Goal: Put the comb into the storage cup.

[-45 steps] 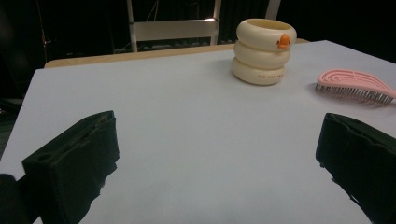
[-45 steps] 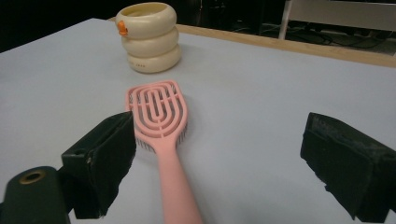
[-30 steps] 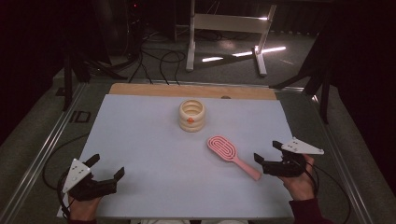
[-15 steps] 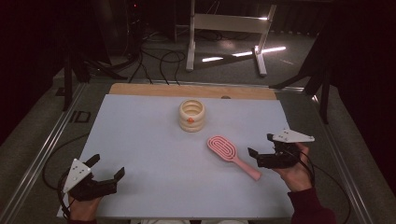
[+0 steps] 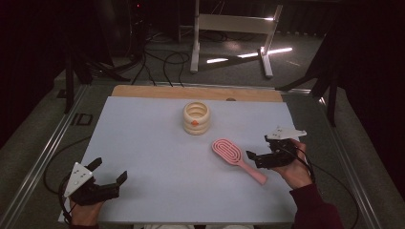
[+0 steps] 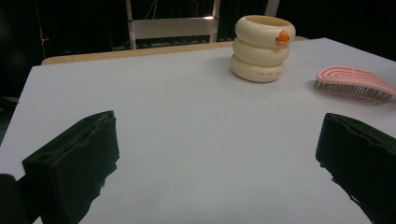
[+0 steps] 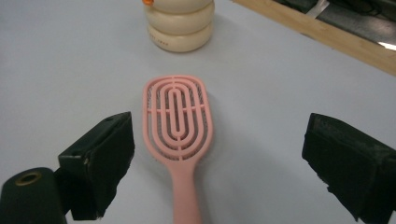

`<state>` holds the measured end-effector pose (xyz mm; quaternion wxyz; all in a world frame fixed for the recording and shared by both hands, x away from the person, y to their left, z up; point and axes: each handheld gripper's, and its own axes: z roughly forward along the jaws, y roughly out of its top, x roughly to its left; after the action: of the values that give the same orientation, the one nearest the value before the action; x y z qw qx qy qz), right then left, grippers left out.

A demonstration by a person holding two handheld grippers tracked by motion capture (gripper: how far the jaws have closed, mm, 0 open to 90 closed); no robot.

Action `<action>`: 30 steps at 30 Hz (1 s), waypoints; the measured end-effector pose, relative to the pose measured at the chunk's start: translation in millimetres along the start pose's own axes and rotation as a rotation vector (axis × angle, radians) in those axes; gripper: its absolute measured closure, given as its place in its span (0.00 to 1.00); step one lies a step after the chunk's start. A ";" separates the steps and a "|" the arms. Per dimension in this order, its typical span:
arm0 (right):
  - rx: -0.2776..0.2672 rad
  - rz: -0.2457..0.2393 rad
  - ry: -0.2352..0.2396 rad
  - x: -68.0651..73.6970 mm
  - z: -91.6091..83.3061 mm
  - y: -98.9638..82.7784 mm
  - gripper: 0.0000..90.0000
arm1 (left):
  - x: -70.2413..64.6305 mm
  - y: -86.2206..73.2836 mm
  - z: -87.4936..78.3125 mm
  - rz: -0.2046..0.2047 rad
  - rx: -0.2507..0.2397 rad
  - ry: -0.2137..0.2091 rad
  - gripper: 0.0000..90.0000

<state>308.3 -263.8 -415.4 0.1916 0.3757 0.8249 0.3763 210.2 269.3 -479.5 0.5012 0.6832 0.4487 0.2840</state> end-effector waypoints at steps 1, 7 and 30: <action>0.022 -0.002 0.017 -0.2 6.4 1.7 0.10 | 0.0 -0.2 0.0 -0.001 0.000 0.000 0.00; 0.055 -0.002 0.040 -2.4 17.4 4.2 0.10 | 0.2 -0.7 0.0 -0.004 -0.001 0.000 0.00; 0.209 0.013 0.101 -8.5 55.4 -0.9 0.10 | 0.5 -1.2 0.7 -0.002 0.005 -0.001 0.00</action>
<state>346.5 -244.3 -451.5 0.1069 0.3795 0.8659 0.3079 210.6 269.6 -480.9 0.5002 0.6841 0.4497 0.2821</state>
